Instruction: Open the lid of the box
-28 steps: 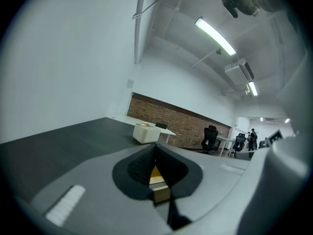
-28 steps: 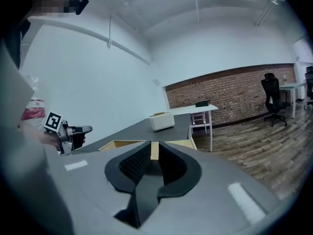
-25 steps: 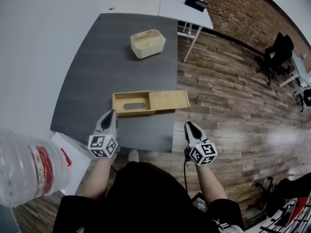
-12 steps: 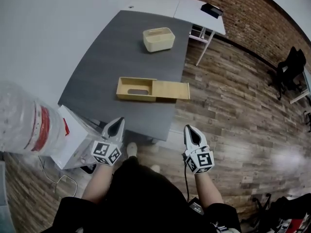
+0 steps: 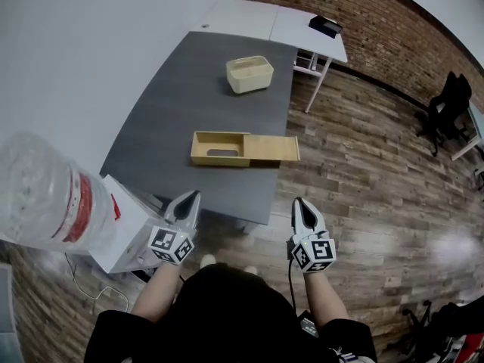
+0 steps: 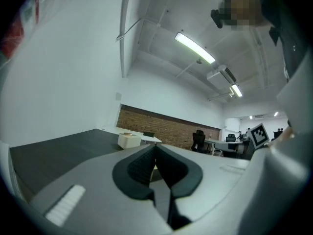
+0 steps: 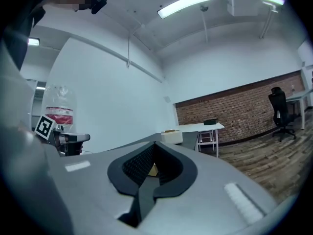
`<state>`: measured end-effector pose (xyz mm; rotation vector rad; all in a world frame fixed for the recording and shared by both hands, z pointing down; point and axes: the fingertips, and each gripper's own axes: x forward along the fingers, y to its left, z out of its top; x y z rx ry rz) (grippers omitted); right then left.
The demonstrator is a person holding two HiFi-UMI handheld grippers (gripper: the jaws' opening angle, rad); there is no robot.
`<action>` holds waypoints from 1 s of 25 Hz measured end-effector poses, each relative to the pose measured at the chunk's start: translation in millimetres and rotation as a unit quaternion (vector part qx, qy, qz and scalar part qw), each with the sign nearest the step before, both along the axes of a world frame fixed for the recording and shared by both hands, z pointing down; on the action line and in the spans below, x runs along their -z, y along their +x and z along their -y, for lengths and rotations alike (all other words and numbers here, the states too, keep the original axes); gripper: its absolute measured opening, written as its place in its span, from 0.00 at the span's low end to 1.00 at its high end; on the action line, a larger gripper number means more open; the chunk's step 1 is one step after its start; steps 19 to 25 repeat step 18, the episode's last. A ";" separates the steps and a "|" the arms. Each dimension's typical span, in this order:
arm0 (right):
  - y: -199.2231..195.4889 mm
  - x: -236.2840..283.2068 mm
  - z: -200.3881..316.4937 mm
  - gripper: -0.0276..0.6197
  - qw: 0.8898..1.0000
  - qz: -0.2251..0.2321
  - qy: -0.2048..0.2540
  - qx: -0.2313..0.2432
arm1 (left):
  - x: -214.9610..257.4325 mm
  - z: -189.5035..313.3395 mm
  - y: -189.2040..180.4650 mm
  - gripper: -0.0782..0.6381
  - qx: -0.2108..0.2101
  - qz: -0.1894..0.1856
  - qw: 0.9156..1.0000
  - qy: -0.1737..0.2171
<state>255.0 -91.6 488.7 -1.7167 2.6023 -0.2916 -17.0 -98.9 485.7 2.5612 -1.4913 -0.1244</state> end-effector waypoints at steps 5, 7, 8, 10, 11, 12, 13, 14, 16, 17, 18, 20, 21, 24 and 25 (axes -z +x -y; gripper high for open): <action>-12.7 -6.3 -4.3 0.04 1.000 -0.003 -0.009 -0.008 | 9.8 3.8 -13.6 0.11 -0.016 -0.006 1.000 0.008; -14.9 -8.3 -4.5 0.04 1.000 -0.007 -0.013 -0.012 | 6.9 6.6 -19.1 0.11 -0.017 -0.010 1.000 0.004; -15.0 -7.4 -3.4 0.04 1.000 -0.009 -0.013 -0.015 | 6.5 8.7 -21.1 0.11 -0.018 -0.011 1.000 0.002; -15.3 -4.2 -0.2 0.04 1.000 -0.013 -0.013 -0.019 | 8.0 13.2 -24.4 0.11 -0.020 -0.012 1.000 0.004; -15.7 -2.9 1.3 0.04 1.000 -0.014 -0.012 -0.021 | 9.0 15.6 -25.7 0.11 -0.021 -0.012 1.000 0.005; -16.0 -2.1 2.6 0.04 1.000 -0.017 -0.011 -0.023 | 9.6 17.9 -26.5 0.11 -0.022 -0.012 1.000 0.006; -16.0 -1.6 3.7 0.04 0.999 -0.019 -0.011 -0.024 | 9.9 20.3 -26.9 0.11 -0.023 -0.013 1.000 0.007; -16.2 -1.2 4.8 0.04 0.999 -0.022 -0.010 -0.025 | 10.3 22.5 -27.2 0.11 -0.024 -0.014 1.000 0.009; -17.7 0.7 7.6 0.04 0.999 -0.026 -0.008 -0.025 | 11.5 26.6 -28.4 0.11 -0.025 -0.016 0.999 0.011; -19.1 2.0 9.2 0.04 0.999 -0.027 -0.007 -0.024 | 12.4 28.5 -29.4 0.11 -0.025 -0.017 0.999 0.012; -20.6 3.5 10.9 0.04 0.999 -0.029 -0.006 -0.023 | 13.4 30.4 -30.5 0.11 -0.025 -0.019 0.999 0.014; -20.6 3.5 10.9 0.04 0.999 -0.029 -0.006 -0.023 | 13.4 30.4 -30.5 0.11 -0.025 -0.019 0.999 0.014; -20.6 3.5 10.9 0.04 0.999 -0.029 -0.006 -0.023 | 13.4 30.4 -30.5 0.11 -0.025 -0.019 0.999 0.014; -20.6 3.5 10.9 0.04 0.999 -0.029 -0.006 -0.023 | 13.4 30.4 -30.5 0.11 -0.025 -0.019 0.999 0.014; -20.6 3.5 10.9 0.04 0.999 -0.029 -0.006 -0.023 | 13.4 30.4 -30.5 0.11 -0.025 -0.019 0.999 0.014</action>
